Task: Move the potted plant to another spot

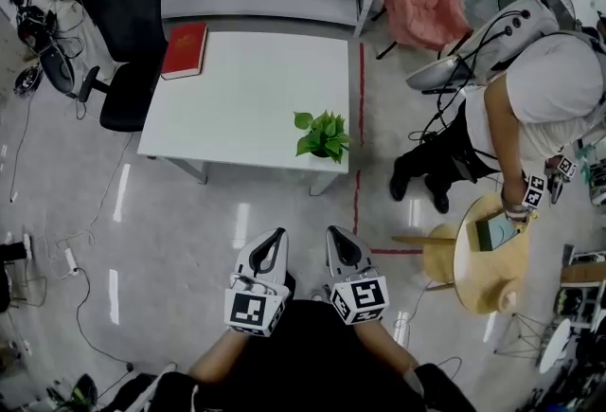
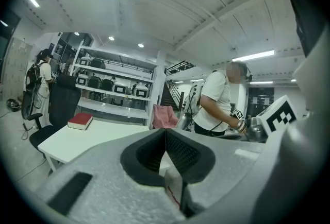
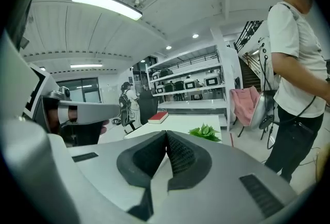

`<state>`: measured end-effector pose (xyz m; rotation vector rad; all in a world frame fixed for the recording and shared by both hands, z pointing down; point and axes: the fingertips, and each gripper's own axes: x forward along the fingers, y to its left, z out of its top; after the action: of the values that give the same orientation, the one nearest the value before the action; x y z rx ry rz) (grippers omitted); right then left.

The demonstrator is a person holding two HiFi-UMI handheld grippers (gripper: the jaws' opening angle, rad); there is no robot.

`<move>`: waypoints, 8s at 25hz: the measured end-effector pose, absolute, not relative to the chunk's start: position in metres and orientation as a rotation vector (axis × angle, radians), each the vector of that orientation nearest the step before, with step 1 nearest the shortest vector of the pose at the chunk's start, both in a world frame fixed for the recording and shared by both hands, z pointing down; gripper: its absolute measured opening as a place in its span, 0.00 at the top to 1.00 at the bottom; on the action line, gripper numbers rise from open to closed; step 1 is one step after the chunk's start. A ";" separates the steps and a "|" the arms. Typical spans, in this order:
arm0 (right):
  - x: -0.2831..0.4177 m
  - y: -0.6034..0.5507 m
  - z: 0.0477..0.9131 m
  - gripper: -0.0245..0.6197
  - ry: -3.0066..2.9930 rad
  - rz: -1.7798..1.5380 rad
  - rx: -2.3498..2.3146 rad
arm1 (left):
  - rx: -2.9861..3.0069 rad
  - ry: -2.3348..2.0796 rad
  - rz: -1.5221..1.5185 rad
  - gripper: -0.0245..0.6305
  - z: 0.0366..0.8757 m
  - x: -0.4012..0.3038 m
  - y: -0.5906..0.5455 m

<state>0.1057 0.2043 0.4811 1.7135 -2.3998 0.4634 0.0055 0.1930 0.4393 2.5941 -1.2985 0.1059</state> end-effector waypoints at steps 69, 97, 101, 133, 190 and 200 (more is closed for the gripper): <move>0.130 -0.021 0.711 0.94 -1.708 0.195 0.899 | 2.463 -1.179 0.270 0.94 0.498 0.030 -0.029; 0.132 -0.026 0.728 0.93 -1.672 0.052 0.680 | 2.419 -1.276 0.246 0.94 0.498 0.019 -0.043; 0.132 -0.027 0.725 0.93 -1.677 0.053 0.674 | 2.421 -1.294 0.248 0.94 0.494 0.018 -0.045; 0.136 -0.055 0.692 0.93 -1.769 -0.081 0.558 | 2.340 -1.514 0.183 0.94 0.463 0.014 -0.058; -0.093 -0.291 0.706 0.93 -1.746 -0.122 0.543 | 2.377 -1.388 0.181 0.94 0.495 -0.205 -0.296; -0.099 -0.298 0.717 0.93 -1.725 -0.116 0.506 | 2.374 -1.362 0.187 0.94 0.501 -0.209 -0.308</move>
<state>-0.0990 -0.2984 0.7171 0.5058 -1.7250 -0.1158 -0.2091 -0.3082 0.5011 2.3742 -1.3622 0.1874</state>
